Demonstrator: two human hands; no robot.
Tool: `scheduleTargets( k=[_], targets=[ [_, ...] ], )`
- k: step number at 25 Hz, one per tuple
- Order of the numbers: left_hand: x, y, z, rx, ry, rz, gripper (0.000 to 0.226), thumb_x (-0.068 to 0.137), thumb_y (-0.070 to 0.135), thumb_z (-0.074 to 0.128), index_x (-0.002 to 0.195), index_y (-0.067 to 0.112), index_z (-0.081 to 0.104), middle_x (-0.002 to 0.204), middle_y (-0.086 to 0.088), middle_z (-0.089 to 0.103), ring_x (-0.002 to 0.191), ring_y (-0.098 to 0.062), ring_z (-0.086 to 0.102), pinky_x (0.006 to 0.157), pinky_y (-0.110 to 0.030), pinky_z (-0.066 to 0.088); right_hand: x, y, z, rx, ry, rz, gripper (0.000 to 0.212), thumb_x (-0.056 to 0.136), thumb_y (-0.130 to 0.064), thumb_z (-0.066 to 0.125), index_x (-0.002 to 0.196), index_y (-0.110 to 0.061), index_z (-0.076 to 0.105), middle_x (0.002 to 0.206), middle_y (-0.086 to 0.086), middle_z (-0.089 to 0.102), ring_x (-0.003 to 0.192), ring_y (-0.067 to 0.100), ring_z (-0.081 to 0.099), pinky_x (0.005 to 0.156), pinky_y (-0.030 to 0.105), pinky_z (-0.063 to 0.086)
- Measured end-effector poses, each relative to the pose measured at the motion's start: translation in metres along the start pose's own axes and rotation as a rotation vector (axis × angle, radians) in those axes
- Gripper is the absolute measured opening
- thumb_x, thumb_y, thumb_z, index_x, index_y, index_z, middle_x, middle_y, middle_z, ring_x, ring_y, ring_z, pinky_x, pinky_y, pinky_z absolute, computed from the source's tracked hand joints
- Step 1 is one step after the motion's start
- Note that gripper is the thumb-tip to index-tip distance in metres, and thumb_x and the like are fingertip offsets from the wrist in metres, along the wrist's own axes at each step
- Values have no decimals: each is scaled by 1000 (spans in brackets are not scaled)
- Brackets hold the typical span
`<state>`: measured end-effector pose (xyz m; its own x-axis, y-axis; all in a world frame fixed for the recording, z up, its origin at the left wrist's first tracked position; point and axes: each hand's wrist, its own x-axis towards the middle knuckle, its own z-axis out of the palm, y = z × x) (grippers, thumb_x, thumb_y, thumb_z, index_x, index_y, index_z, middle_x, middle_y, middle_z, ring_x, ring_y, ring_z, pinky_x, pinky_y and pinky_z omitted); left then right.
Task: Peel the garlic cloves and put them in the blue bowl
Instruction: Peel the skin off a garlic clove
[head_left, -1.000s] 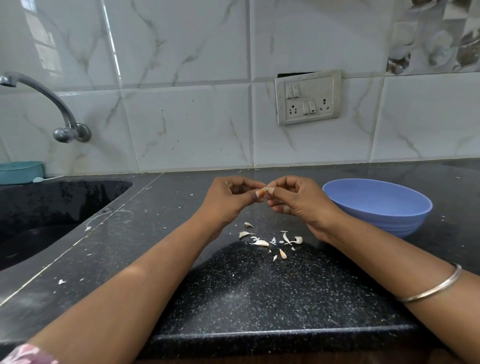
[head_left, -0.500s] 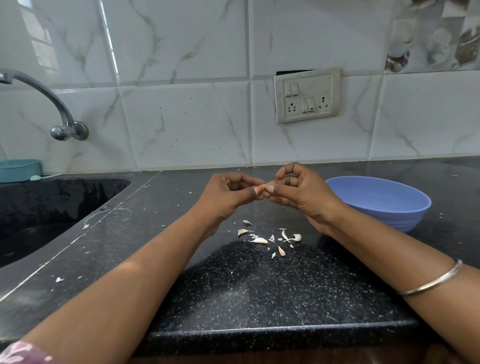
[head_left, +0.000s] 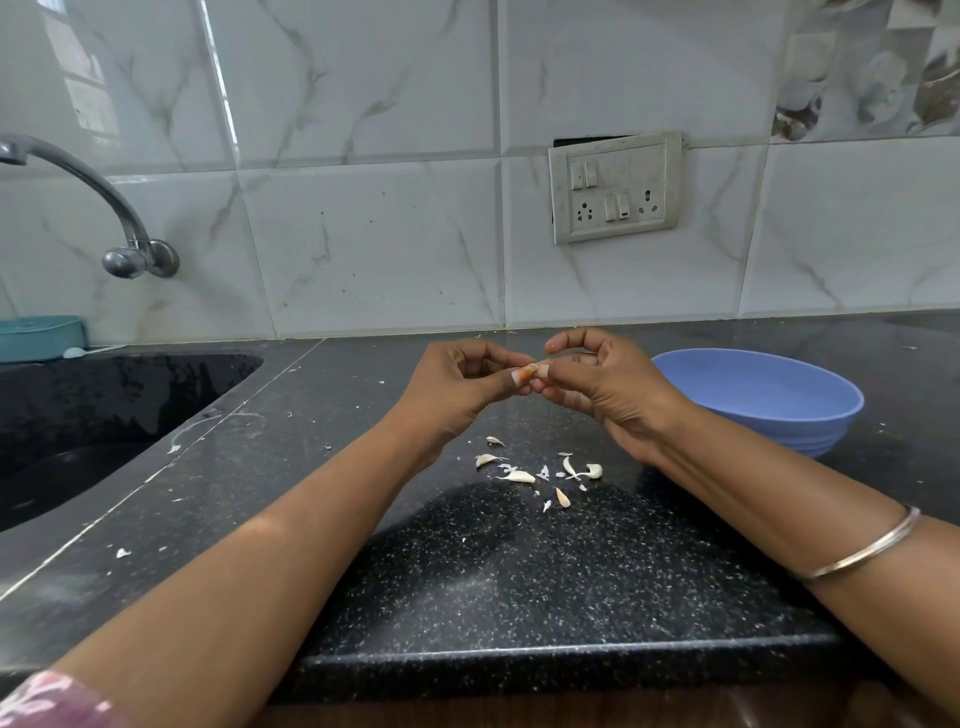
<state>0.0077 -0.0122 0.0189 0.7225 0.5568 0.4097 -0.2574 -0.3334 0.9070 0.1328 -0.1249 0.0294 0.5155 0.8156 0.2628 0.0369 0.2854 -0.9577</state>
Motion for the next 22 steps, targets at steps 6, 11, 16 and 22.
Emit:
scheduleTargets(
  k=[6, 11, 16, 22],
  targets=[
    [1, -1, 0, -50, 19, -2, 16, 83, -1, 66, 98, -5, 68, 88, -21, 71, 80, -18, 70, 82, -24, 55, -3, -2, -1, 59, -16, -17, 26, 81, 6, 67, 97, -10, 54, 82, 14, 68, 66, 14, 68, 68, 22, 58],
    [1, 0, -3, -131, -14, -46, 15, 82, -2, 65, 97, -5, 68, 90, -23, 70, 79, -19, 70, 87, -28, 55, -2, -3, -3, 52, -40, -20, 29, 80, 6, 68, 99, -11, 53, 83, 14, 70, 70, 17, 69, 66, 22, 57],
    [1, 2, -5, -95, -40, -60, 20, 82, -2, 65, 101, -8, 65, 97, -28, 68, 85, -24, 68, 88, -30, 55, -2, -4, -4, 9, -50, -15, 31, 78, 4, 70, 100, -11, 53, 87, 18, 70, 71, 18, 69, 66, 22, 57],
    [0, 2, -6, -119, -49, -61, 18, 82, -3, 65, 99, -7, 66, 95, -26, 69, 84, -23, 69, 89, -31, 55, -1, -5, -5, 17, -74, -2, 37, 77, 4, 71, 107, -8, 54, 87, 18, 71, 73, 18, 69, 68, 23, 57]
  ],
)
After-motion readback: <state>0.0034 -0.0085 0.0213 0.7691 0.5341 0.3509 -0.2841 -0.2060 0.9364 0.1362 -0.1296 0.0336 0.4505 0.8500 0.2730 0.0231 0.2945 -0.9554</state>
